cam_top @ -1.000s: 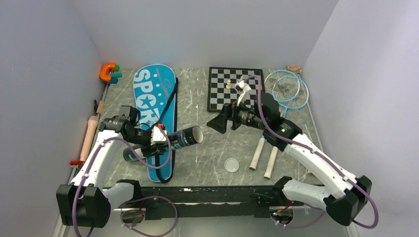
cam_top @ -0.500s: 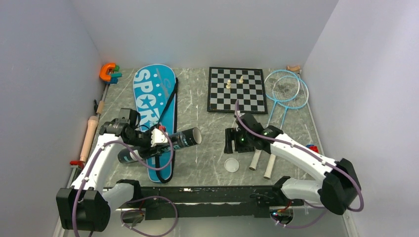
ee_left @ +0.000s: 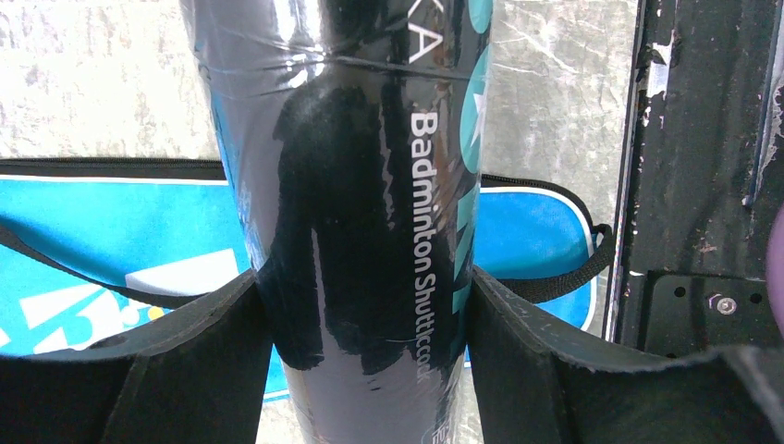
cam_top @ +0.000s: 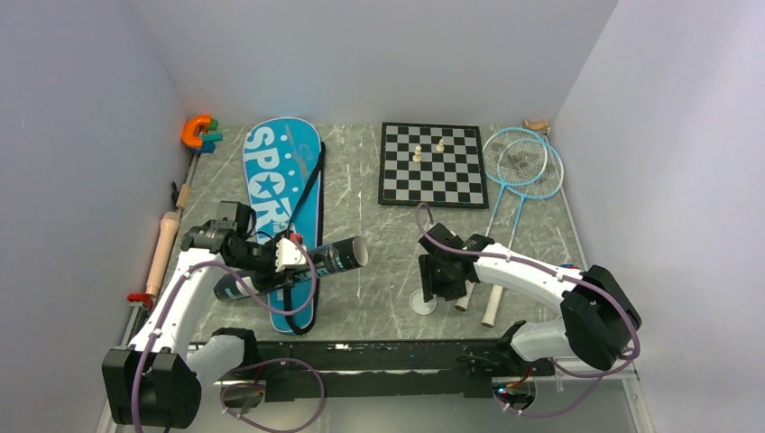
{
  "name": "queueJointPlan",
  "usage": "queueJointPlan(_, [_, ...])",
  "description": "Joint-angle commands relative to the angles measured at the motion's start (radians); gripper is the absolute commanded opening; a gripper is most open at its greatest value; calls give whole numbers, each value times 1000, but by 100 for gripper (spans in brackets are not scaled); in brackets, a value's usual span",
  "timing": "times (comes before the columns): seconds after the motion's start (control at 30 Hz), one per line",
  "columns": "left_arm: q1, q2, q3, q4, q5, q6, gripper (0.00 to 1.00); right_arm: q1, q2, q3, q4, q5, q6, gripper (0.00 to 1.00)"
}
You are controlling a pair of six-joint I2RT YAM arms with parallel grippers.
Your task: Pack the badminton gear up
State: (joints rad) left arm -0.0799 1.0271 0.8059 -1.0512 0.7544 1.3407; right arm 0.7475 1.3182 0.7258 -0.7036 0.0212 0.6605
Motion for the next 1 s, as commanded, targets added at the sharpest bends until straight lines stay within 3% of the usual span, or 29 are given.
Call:
queueJointPlan(0.0, [0, -9, -1, 13, 45, -4, 0, 2, 9, -7, 17, -1, 18, 55])
queueJointPlan(0.2, [-1, -4, -3, 33, 49, -13, 0, 11, 62, -34, 59, -15, 8, 47])
queueJointPlan(0.37, [-1, -2, -11, 37, 47, -5, 0, 16, 100, -51, 95, -44, 8, 35])
queueJointPlan(0.63, [-1, 11, -11, 55, 50, -15, 0, 17, 82, 49, 78, -28, -14, 0])
queueJointPlan(0.97, [-1, 3, -34, 41, 40, 4, 0, -89, -74, 235, 46, -139, -68, 0])
